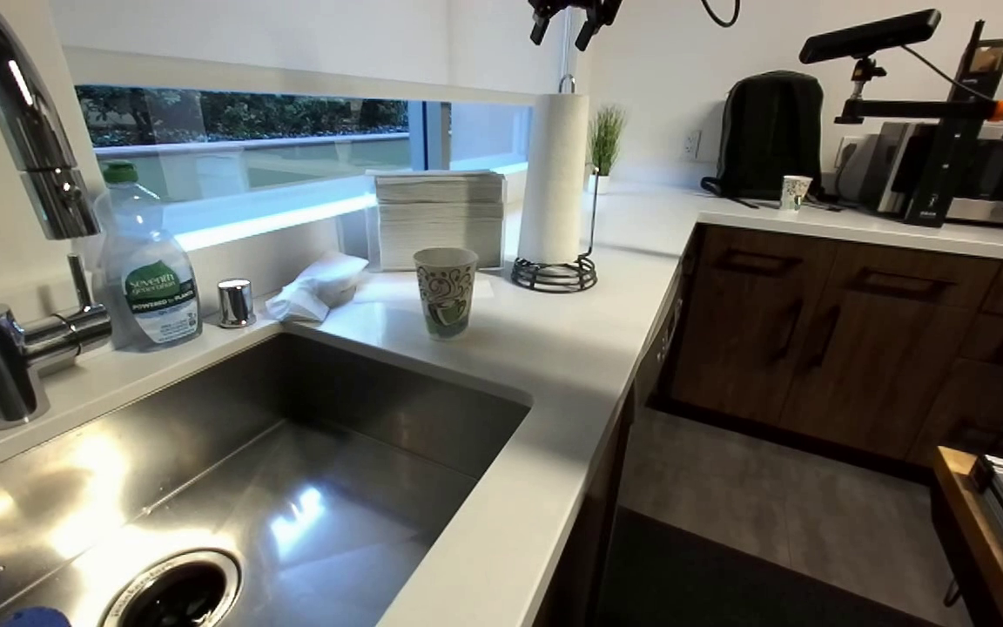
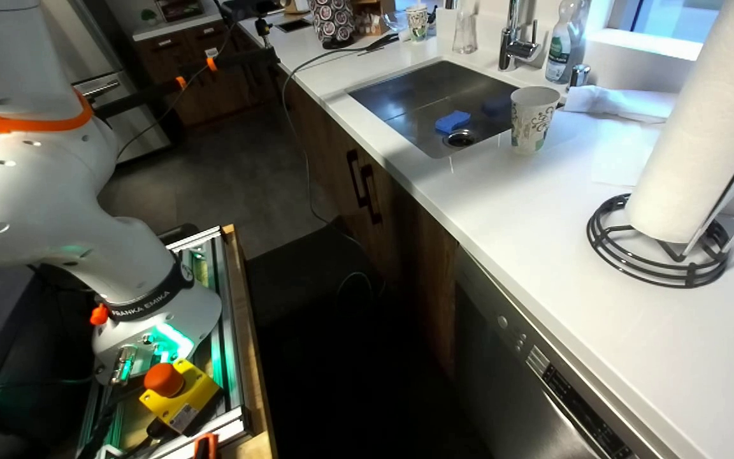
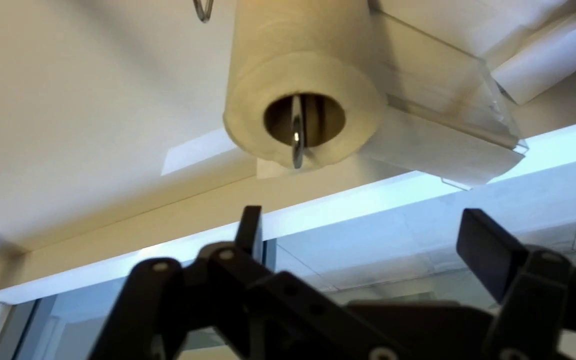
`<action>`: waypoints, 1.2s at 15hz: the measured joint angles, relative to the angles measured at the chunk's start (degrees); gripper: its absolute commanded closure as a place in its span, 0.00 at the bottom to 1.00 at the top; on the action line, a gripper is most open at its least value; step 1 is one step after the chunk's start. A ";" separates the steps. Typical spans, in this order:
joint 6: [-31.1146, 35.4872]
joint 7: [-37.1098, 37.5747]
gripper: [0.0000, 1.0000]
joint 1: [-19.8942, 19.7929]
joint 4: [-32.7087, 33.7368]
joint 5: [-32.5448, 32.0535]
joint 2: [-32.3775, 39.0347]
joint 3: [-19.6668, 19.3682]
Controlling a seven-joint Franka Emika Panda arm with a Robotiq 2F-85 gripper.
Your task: Rotate the silver stand.
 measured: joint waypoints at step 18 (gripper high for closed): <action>-3.73 0.04 0.63 -0.05 2.52 -1.77 3.61 -2.47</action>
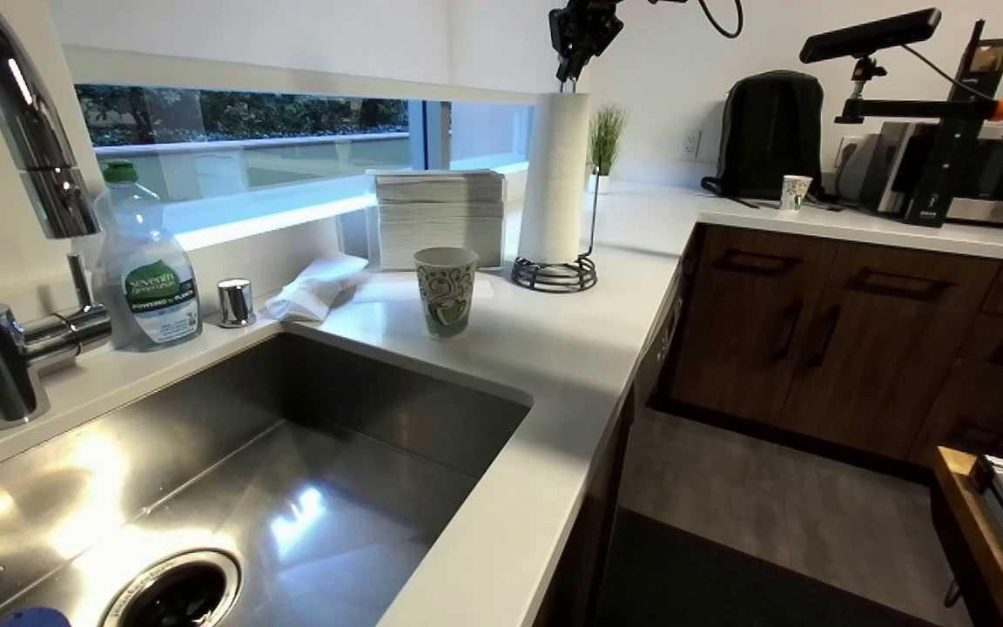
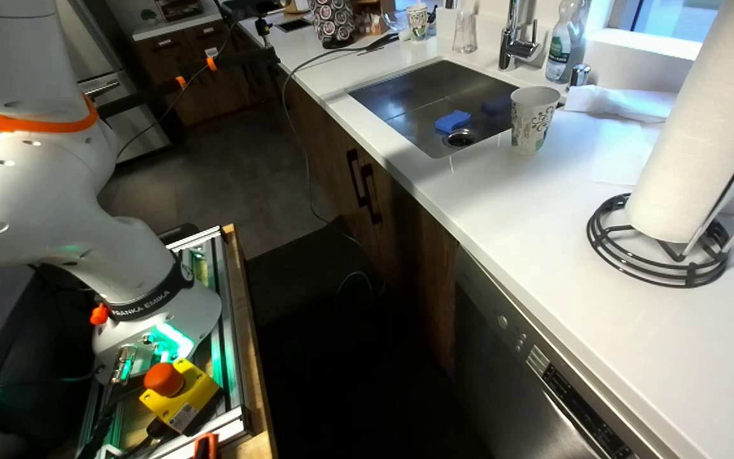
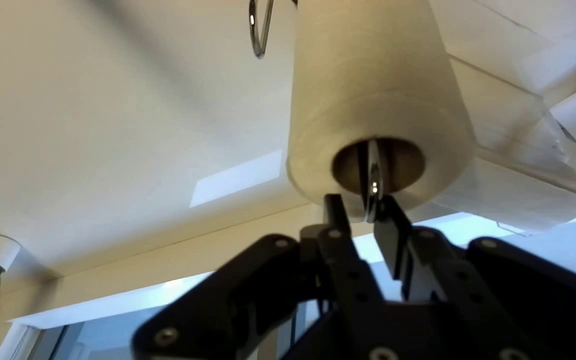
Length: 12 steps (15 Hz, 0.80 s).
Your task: Rotate the silver stand.
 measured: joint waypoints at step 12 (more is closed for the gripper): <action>-6.71 -0.08 0.70 0.09 2.14 -0.73 0.19 0.39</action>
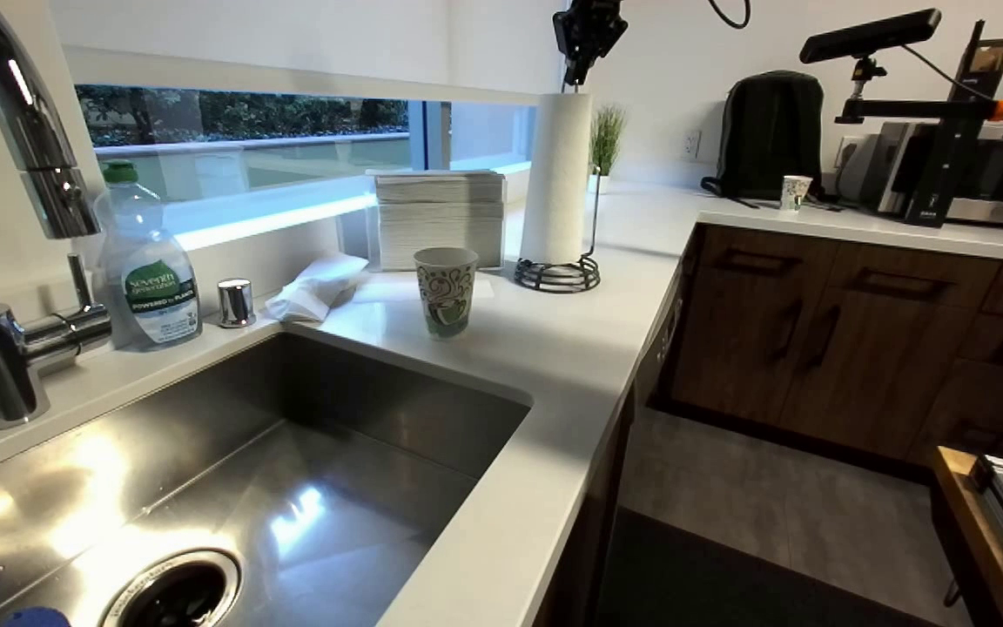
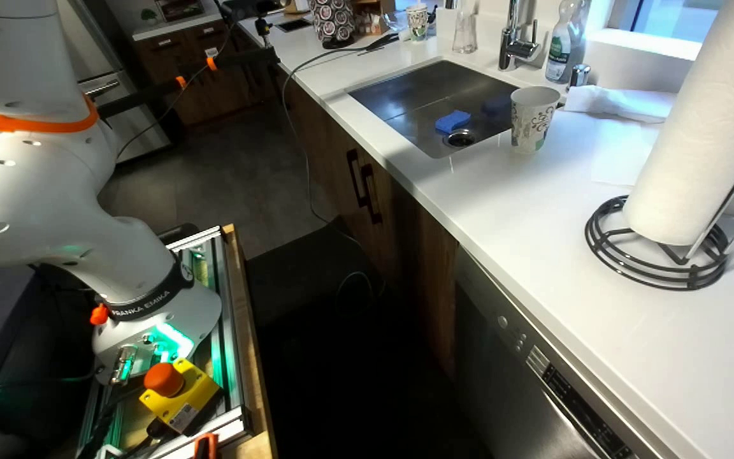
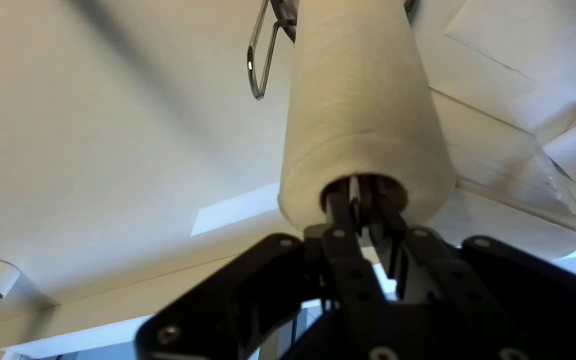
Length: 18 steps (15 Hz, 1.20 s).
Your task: Rotate the silver stand.
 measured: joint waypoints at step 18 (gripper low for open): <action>-9.08 -25.82 0.98 -5.45 4.28 8.30 1.07 4.89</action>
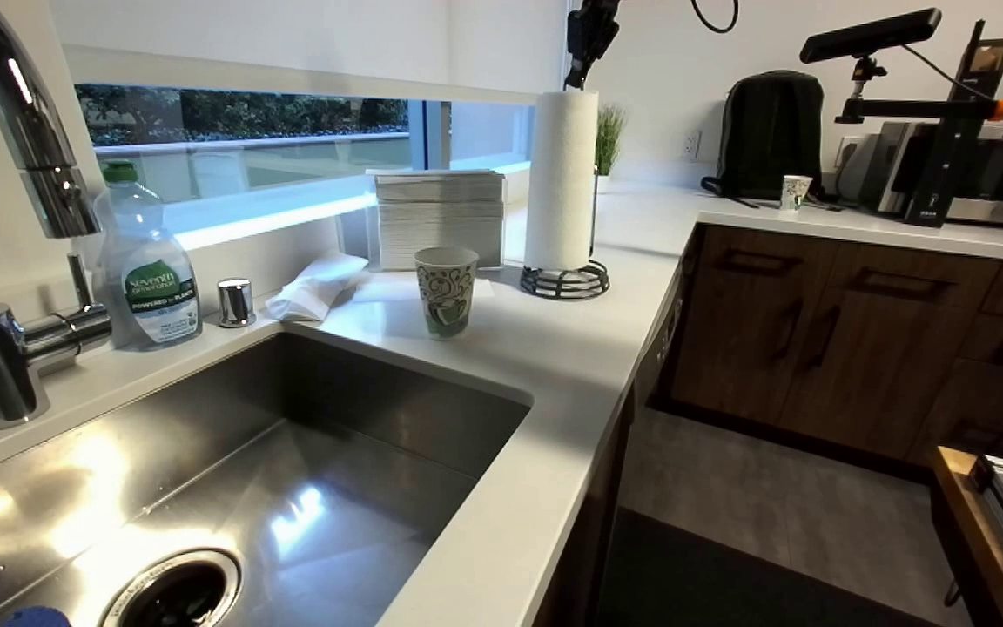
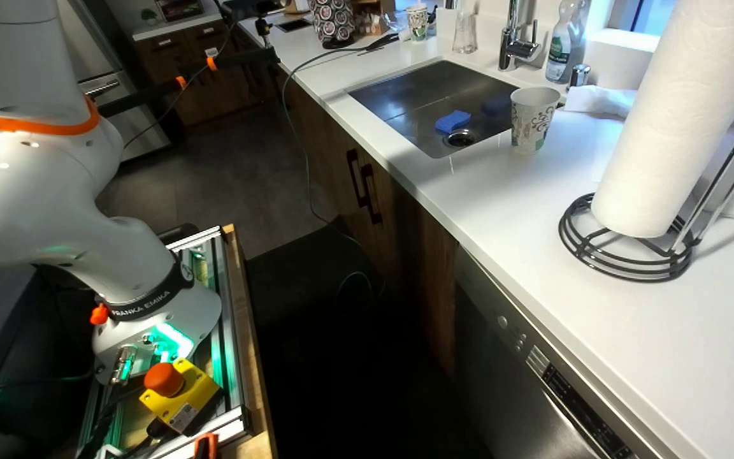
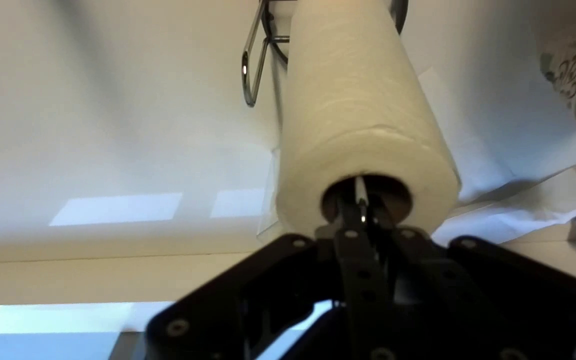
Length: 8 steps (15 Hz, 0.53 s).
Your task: Rotate the silver stand.
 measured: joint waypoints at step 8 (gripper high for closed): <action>-5.21 -24.79 0.98 -4.75 5.65 1.46 0.48 4.79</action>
